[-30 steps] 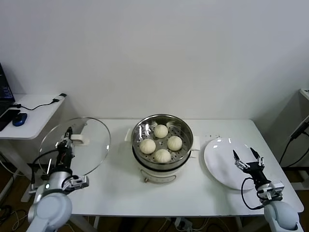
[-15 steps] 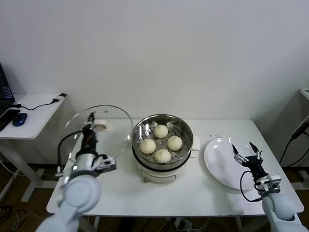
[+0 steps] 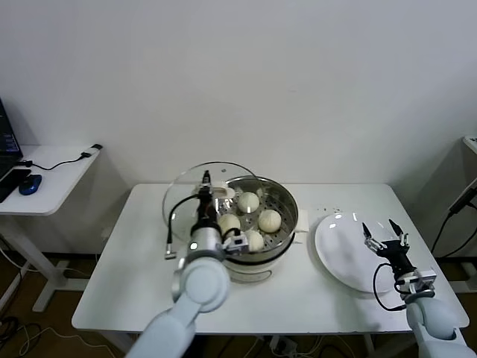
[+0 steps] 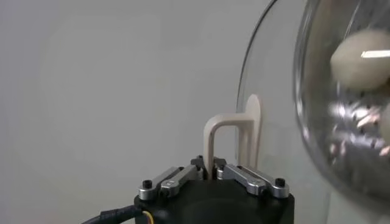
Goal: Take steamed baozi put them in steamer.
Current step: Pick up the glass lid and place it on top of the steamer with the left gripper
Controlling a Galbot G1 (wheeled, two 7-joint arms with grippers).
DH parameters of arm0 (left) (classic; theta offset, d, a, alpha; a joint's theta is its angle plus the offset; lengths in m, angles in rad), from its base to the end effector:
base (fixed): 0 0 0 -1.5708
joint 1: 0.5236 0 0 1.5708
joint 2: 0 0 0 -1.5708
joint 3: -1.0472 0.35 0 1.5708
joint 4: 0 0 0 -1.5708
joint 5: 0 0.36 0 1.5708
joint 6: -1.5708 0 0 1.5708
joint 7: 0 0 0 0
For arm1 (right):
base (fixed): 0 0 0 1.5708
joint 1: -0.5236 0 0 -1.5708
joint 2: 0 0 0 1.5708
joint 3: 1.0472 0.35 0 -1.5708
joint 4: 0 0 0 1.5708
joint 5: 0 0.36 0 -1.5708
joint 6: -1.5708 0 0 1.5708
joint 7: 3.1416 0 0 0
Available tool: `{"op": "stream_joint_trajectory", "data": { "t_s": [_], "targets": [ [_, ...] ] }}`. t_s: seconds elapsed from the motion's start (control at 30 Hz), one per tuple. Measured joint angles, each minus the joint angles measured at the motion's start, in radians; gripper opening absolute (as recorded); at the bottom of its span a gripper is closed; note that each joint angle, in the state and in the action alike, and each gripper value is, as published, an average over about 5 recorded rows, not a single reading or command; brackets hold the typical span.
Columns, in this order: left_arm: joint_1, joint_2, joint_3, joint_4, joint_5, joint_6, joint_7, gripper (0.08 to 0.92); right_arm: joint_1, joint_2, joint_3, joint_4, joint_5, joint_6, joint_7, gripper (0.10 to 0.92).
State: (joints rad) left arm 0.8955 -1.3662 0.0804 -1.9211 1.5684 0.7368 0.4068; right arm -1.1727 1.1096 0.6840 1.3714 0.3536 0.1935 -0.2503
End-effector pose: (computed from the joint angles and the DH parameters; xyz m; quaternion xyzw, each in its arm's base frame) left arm 0.3145 -0.1420 -0.2157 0.0435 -0.7216 -0.6905 0.0225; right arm 0.3015 -0.2380 -0.3930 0.0208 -0.9975 0.0590 0.0334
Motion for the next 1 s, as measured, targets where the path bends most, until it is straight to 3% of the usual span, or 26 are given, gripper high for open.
{"op": "stream_joint_trajectory", "data": {
  "t_s": [0.4,1.0],
  "targets": [
    [-0.048,-0.153,0.065,0.195,0.024,0.0,-0.079,0.153,0.003,0.012,0.016,-0.016,-0.01,0.007,-0.002,0.823],
    [-0.073,-0.205,0.093,0.321,0.026,-0.001,-0.116,0.153,0.002,0.025,0.036,-0.029,-0.023,0.016,-0.016,0.823]
  ]
}}
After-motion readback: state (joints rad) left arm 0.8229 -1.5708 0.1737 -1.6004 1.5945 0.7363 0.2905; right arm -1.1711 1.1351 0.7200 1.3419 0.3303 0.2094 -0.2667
